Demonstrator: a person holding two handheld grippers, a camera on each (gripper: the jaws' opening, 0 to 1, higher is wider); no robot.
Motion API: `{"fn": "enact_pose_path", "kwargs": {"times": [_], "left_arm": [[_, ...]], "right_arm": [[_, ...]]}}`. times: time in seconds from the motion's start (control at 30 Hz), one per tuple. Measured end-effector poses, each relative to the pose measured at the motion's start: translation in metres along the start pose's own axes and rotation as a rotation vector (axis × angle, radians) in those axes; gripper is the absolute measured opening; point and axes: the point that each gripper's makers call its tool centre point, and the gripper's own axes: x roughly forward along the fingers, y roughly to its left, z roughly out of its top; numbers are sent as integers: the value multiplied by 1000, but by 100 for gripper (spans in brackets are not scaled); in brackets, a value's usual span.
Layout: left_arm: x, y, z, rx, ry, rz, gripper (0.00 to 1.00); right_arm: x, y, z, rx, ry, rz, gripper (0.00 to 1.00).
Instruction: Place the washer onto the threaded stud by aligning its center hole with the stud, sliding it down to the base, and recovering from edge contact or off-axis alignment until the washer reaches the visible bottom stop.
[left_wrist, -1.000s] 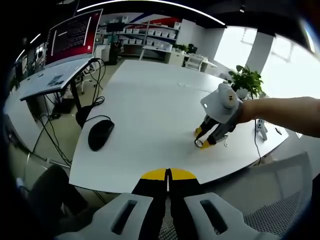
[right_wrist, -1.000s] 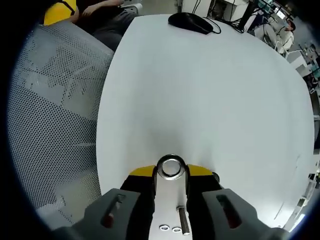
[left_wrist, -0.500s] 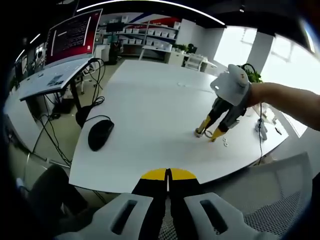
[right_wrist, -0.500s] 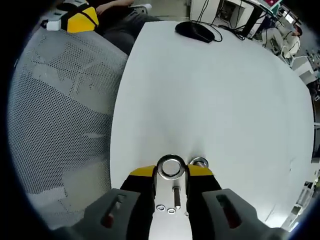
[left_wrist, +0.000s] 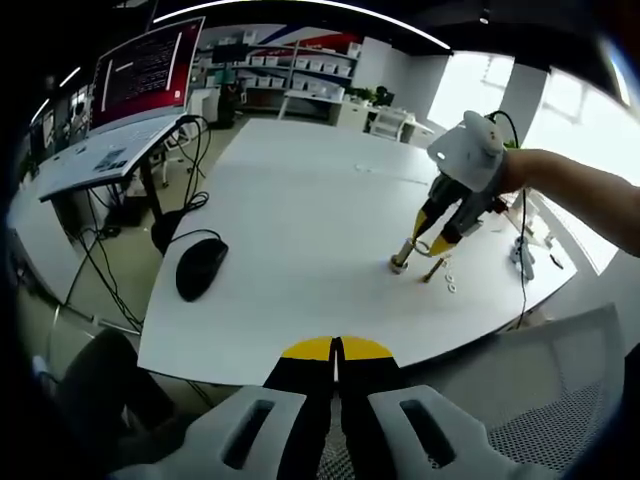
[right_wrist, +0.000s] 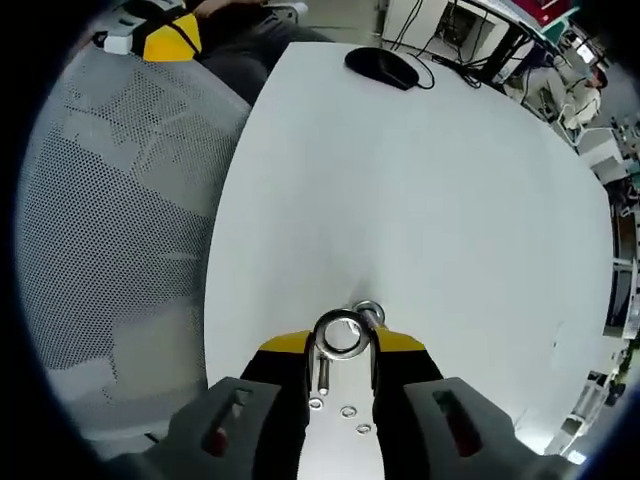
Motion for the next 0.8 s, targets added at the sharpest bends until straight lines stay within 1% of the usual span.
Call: {"fn": "enact_pose_path", "kwargs": {"times": [0.2,0.47,0.6,0.8], "left_arm": [[0,0,0,-1,0,1,0],[0,1,0,-4,-2,3,0],[0,1,0,-5,-3,3,0],[0,1,1,-8,-5,3,0]], "right_arm": [[1,-13,-6,16,-1,-33,24],[8,-20,-10,13,13,-62,24],[11,-20,-8,29,-1,-40,23],[16,-22,-8,33,8,-38,23]]}}
